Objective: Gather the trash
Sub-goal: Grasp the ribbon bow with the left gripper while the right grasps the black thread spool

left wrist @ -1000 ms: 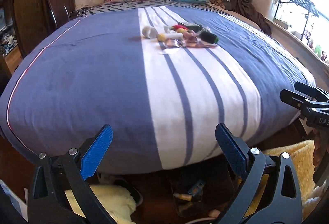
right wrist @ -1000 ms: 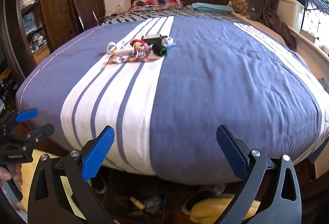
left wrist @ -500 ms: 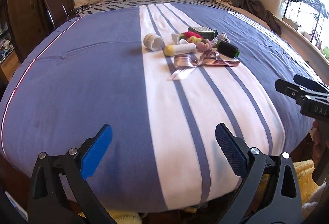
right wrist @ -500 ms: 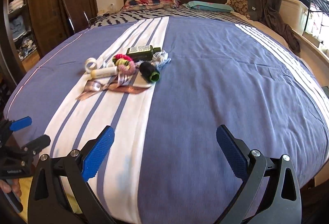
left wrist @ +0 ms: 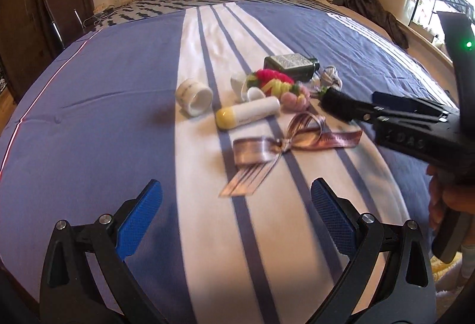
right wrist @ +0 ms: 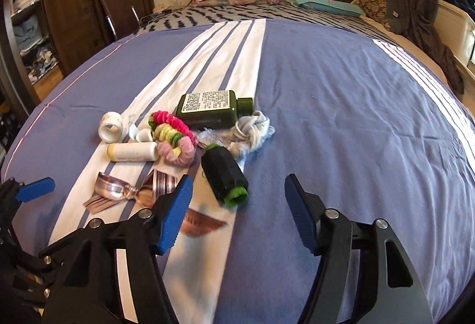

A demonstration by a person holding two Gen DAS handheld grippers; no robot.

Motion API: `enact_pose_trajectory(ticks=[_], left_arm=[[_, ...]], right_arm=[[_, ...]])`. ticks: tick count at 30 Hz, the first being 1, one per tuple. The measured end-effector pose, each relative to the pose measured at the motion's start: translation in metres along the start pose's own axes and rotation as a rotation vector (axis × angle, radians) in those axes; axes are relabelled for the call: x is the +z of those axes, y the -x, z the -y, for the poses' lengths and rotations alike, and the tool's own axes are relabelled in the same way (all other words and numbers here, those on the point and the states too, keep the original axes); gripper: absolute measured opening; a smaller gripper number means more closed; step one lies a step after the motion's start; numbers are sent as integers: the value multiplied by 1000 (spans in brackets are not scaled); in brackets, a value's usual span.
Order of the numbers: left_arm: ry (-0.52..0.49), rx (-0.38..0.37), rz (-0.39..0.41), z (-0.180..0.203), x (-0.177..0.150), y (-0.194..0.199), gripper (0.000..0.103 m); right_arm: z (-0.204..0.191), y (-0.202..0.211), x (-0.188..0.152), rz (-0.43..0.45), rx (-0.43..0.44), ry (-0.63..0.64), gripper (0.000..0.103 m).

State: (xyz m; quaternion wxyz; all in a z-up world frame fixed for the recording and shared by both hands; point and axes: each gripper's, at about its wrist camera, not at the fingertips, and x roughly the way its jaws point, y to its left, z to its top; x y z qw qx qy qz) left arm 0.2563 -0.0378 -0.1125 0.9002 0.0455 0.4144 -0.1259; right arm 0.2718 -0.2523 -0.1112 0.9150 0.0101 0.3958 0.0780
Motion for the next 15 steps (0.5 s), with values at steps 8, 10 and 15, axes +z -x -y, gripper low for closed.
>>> enact_pose_trajectory(ticks=[8, 10, 15], left_arm=[[-13, -45, -39, 4, 16, -30, 66], [-6, -60, -47, 3, 19, -39, 58], [-6, -71, -32, 4, 22, -39, 18]], right_arm=[[0, -27, 4, -76, 81, 13, 32], [-2, -27, 3, -78, 88, 22, 31], [-3, -17, 0, -58, 84, 42, 29]])
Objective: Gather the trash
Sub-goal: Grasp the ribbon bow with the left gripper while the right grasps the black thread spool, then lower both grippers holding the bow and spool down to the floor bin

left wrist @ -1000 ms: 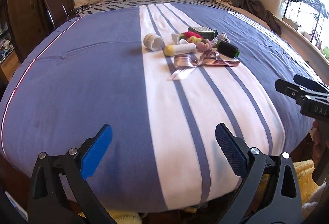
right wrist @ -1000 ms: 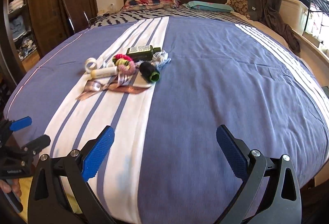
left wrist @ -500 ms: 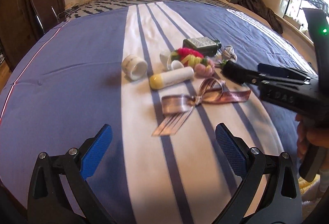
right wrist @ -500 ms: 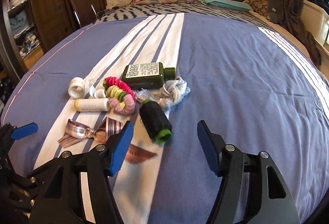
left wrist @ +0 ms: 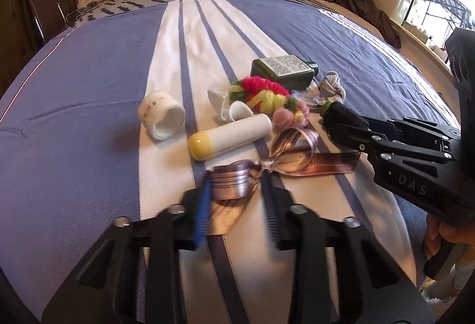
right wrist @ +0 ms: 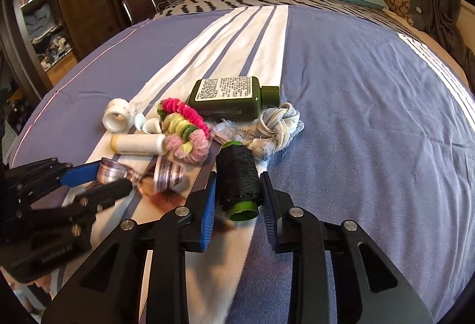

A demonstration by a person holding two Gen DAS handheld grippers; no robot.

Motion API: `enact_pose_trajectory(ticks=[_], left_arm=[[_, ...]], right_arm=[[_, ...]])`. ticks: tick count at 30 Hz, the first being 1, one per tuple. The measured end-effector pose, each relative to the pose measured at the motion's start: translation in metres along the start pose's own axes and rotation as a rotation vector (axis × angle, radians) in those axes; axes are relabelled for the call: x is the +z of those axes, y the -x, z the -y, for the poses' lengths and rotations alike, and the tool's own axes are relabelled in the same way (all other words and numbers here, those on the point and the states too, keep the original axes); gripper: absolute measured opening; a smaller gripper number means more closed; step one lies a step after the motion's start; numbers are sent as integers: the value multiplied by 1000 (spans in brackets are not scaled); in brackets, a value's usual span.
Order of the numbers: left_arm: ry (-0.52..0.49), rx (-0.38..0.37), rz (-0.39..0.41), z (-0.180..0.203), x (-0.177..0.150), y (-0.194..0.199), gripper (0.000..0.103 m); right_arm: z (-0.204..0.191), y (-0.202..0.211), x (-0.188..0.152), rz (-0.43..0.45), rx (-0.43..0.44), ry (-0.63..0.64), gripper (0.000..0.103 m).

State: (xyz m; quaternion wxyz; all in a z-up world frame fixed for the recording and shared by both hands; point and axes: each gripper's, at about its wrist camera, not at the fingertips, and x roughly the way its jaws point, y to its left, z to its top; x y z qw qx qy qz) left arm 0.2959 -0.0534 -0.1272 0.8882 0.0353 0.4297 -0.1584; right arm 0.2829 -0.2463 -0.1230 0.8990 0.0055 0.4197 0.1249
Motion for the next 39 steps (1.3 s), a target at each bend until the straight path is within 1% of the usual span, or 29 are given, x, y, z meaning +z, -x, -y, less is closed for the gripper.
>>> enact_pose_trajectory(ticks=[1, 2, 5, 11, 20, 24, 30, 34, 39], left_arm=[[-5, 2, 1, 0, 0, 1, 10], [-10, 2, 2, 1, 0, 2, 6], [-23, 1, 18, 3, -1, 11, 3], [-44, 9, 56, 12, -12, 45, 3], [-70, 37, 166, 32, -37, 134, 2], [-83, 38, 219, 42, -51, 173, 2], [-107, 30, 284, 54, -76, 221, 2], [-117, 16, 312, 61, -95, 243, 2], [-127, -3, 324, 70, -121, 258, 2]], right_arm=[[-1, 2, -1, 2, -3, 2, 29], [-2, 5, -3, 6, -9, 6, 29], [-2, 18, -8, 21, -18, 5, 29], [-3, 52, -19, 59, -27, -4, 29], [-21, 118, -39, 147, -39, 20, 29], [-35, 152, -51, 189, -43, 37, 29], [-53, 201, -73, 265, -34, 51, 29], [-64, 227, -94, 302, -28, 60, 29], [-71, 241, -118, 300, -13, 69, 29]])
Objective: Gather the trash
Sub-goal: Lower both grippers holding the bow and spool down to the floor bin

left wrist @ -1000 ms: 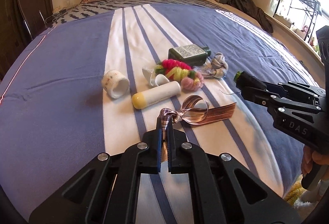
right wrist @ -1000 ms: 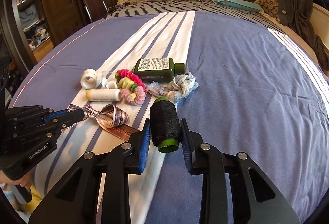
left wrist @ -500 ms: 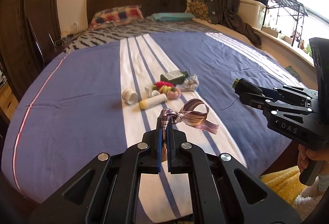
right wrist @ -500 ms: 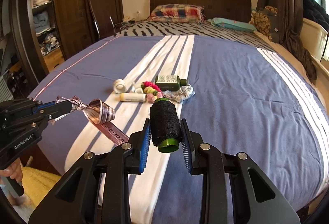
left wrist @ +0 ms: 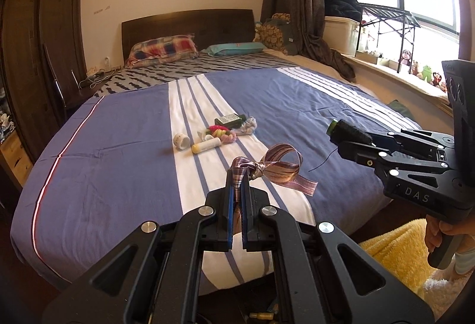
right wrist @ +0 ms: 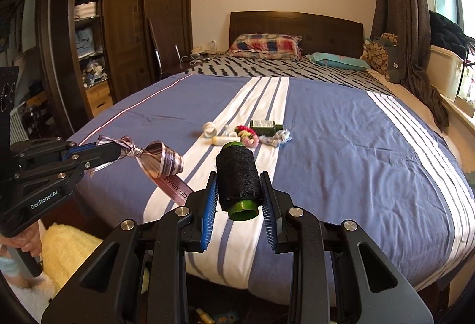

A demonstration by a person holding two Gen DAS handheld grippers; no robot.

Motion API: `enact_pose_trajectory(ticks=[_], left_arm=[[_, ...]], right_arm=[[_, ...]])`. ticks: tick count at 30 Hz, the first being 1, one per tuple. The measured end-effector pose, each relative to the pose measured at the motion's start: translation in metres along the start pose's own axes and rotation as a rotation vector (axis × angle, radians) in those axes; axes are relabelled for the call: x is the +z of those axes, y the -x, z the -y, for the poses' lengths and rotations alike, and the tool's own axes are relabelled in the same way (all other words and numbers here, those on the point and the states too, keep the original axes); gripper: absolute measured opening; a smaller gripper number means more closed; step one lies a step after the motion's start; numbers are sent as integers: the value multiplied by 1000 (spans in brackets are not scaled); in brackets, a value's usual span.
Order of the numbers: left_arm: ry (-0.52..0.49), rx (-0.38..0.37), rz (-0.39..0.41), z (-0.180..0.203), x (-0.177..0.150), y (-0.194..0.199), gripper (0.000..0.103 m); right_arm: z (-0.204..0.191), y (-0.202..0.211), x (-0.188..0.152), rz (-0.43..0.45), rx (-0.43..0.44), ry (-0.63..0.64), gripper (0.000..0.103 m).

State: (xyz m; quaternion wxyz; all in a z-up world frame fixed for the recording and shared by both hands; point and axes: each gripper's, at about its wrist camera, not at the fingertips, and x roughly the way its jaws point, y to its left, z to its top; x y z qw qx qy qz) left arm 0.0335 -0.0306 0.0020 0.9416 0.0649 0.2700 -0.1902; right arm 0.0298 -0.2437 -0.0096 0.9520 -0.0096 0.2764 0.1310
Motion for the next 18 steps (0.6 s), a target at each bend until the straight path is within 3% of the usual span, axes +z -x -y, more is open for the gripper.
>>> enact_pose_trajectory(ticks=[10, 18], left_arm=[[5, -48, -88, 13, -56, -1, 2], [32, -83, -252, 18, -119, -40, 2]], right_arm=[[-9, 11, -56, -75, 28, -37, 29], [-11, -9, -111, -199, 42, -90, 29]])
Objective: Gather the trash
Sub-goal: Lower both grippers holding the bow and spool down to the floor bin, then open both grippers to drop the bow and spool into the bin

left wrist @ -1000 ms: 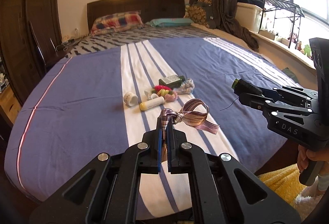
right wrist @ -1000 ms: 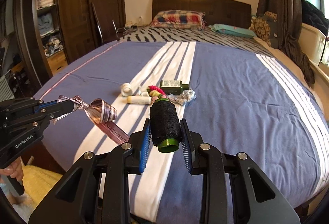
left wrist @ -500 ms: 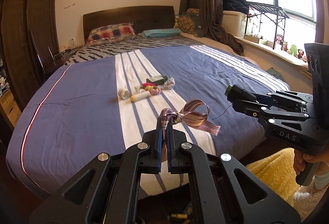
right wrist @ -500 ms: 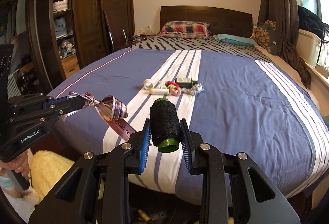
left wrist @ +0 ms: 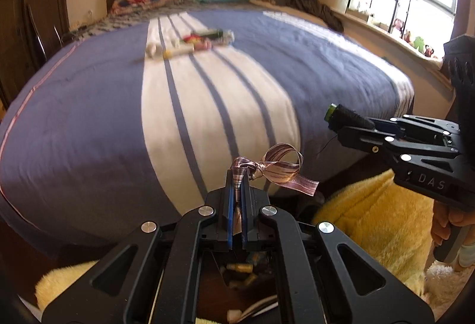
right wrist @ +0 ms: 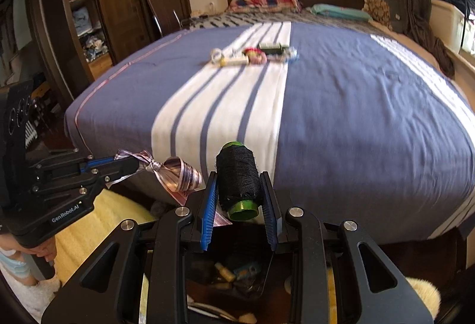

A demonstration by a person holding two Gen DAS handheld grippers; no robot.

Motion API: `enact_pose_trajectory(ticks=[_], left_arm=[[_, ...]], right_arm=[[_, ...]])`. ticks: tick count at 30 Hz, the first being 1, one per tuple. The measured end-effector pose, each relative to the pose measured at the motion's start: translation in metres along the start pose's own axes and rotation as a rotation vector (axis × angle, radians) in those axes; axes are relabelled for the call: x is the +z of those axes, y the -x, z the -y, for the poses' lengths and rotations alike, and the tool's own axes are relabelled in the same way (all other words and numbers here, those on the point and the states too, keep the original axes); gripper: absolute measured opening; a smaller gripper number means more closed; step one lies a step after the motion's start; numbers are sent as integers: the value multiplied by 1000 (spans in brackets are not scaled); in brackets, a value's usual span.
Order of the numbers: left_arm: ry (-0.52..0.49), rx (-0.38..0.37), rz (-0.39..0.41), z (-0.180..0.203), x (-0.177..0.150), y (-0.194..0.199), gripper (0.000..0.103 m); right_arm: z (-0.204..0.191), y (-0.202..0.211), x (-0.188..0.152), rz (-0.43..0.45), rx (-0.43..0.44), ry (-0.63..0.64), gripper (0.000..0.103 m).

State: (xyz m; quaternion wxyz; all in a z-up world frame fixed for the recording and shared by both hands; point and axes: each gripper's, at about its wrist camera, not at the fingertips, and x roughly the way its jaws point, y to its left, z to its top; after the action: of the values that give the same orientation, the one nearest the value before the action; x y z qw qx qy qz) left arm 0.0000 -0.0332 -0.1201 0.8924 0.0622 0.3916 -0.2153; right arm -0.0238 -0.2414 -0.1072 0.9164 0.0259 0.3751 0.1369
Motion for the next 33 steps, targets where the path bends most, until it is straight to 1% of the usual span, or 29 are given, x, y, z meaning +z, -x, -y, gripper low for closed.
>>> enact_pose_trajectory(ticks=[6, 14, 19, 22, 28, 31, 33], left_arm=[[23, -25, -136, -1, -39, -46, 2], [42, -46, -283, 0, -74, -98, 2], [69, -72, -346, -6, -87, -122, 2], [94, -86, -377, -12, -90, -135, 2], [115, -110, -448, -14, -103, -160, 2], [118, -116, -476, -11, -107, -169, 2], [117, -116, -490, -11, -109, -173, 5]], right_arm=[[5, -39, -37, -126, 19, -48, 29], [2, -87, -79, -285, 22, -71, 29], [1, -111, -96, -358, 7, -82, 29], [0, -128, -105, -408, 13, -98, 29], [6, -151, -115, -479, 30, -135, 29], [10, -160, -116, -503, 31, -154, 29], [12, -162, -114, -509, 31, -163, 30]])
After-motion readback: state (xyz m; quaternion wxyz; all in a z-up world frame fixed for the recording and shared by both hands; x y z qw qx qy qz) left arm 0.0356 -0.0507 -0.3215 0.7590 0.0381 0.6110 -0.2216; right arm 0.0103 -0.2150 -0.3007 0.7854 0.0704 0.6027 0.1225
